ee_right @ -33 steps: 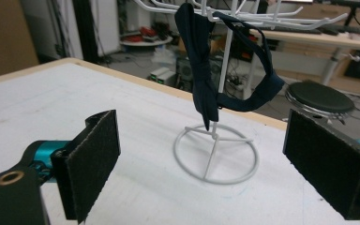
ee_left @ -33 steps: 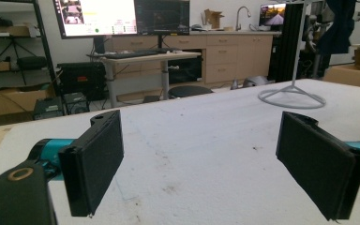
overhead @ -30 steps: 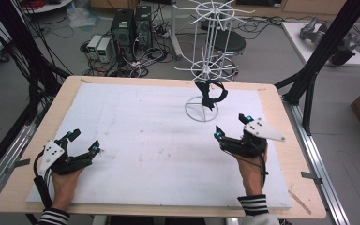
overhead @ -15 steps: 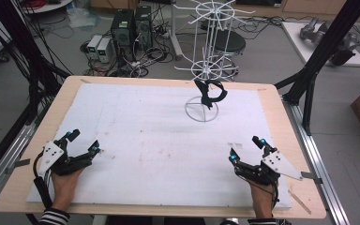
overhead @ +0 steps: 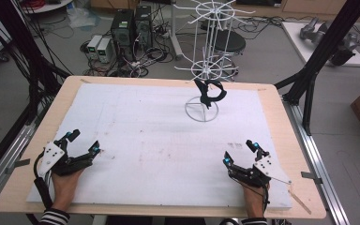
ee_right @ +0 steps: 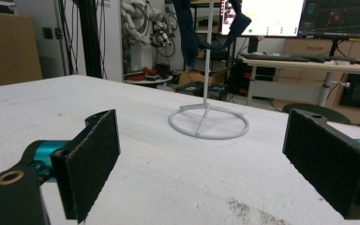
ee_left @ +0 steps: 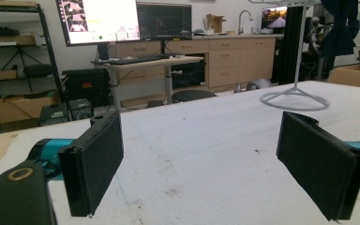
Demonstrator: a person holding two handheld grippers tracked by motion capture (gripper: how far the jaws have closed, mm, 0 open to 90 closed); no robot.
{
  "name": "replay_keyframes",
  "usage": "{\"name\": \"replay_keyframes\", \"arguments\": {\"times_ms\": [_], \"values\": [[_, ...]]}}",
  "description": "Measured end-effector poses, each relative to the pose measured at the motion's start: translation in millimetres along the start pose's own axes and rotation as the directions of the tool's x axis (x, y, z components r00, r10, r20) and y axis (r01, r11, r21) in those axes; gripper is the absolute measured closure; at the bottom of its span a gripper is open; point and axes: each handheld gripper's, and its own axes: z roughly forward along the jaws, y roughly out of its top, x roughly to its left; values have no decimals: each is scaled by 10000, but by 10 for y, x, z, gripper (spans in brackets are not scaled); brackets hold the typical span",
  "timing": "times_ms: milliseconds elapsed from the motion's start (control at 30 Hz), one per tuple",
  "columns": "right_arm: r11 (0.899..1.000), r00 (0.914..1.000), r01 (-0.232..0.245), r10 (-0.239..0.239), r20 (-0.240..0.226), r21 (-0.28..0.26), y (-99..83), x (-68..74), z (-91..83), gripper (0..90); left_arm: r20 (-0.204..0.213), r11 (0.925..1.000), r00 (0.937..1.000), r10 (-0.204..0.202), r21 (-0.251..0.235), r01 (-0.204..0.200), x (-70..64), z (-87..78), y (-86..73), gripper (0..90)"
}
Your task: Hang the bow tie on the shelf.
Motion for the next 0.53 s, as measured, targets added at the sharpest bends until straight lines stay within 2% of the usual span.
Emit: {"name": "replay_keyframes", "arguments": {"times_ms": [100,300,433,533], "values": [[10000,9999,-66,66,80,43,-39,-3,2,104,-15,10000,10000,-57,18,57,5,1,-1,154],[9985,9989,-466,468,72,-285,-66,-34,-36,104,-29,10000,10000,-94,-10,94,9,-3,-1,154],[9997,9998,-187,188,84,-166,-63,-13,-22,103,-37,9999,10000,-37,-121,37,2,-11,-4,154],[9995,9996,-256,259,132,-186,-63,-26,-22,104,-76,9998,9998,-174,-76,173,14,-8,-4,154]]}}
